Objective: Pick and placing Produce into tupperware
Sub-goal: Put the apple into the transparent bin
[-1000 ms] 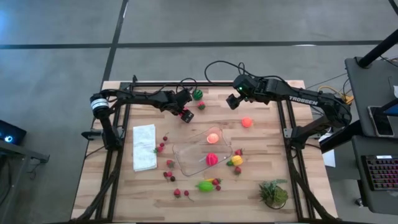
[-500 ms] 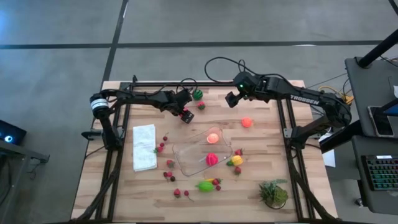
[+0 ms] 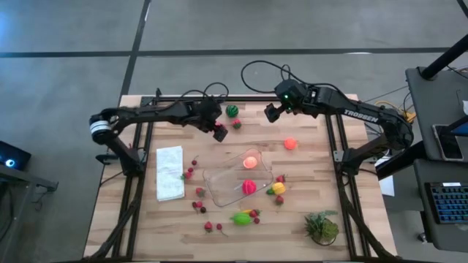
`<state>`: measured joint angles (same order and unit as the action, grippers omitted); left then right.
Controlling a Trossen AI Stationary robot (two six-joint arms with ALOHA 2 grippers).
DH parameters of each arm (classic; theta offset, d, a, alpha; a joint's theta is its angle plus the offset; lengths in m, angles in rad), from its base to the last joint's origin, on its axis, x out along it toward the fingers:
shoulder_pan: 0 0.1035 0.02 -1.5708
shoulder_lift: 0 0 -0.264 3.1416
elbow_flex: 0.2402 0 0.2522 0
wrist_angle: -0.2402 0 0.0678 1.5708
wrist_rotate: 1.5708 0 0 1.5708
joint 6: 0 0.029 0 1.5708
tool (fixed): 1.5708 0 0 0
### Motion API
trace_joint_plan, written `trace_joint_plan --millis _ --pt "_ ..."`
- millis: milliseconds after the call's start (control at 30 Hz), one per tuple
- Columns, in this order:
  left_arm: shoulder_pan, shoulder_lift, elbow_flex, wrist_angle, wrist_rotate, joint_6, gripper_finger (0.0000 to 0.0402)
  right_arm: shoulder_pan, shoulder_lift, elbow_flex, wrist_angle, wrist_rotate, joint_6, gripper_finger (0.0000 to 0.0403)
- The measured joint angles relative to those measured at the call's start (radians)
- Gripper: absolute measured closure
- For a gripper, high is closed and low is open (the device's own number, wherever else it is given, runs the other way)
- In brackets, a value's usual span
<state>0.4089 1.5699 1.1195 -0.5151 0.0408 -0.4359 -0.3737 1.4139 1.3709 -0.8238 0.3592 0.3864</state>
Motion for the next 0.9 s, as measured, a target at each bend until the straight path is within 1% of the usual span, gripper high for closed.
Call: trace_joint_plan --millis 100,233,333,400,567,633,767,900 --pt "-0.019 -0.056 -0.003 -0.007 0.021 -0.006 0.0157 0.000 0.000 0.002 0.000 0.000 -0.006 0.0038" --pt "-0.056 -0.120 -0.006 -0.009 0.045 -0.056 0.0157 0.000 0.000 0.006 0.000 0.000 -0.018 0.0038" --pt "-0.105 -0.152 -0.006 -0.005 0.079 -0.105 0.0157 0.000 0.000 0.011 0.000 0.000 -0.053 0.0038" --pt "-0.144 -0.162 -0.007 -0.006 0.081 -0.150 0.0157 0.000 -0.001 0.012 0.000 0.000 -0.069 0.0038" --pt "-0.259 -0.157 -0.007 0.011 0.073 -0.259 0.0157 0.000 -0.005 0.012 -0.003 -0.001 -0.109 0.0038" --pt "-0.304 -0.143 -0.004 0.010 0.047 -0.288 0.0157 0.000 -0.007 0.012 -0.009 -0.001 -0.125 0.0038" --pt "-0.381 -0.115 0.003 0.010 0.008 -0.318 0.0157 0.000 -0.012 0.012 -0.021 -0.004 -0.144 0.0038" --pt "-0.434 -0.098 0.008 0.010 0.010 -0.352 0.0157 0.000 -0.020 0.011 -0.043 -0.004 -0.153 0.0038"
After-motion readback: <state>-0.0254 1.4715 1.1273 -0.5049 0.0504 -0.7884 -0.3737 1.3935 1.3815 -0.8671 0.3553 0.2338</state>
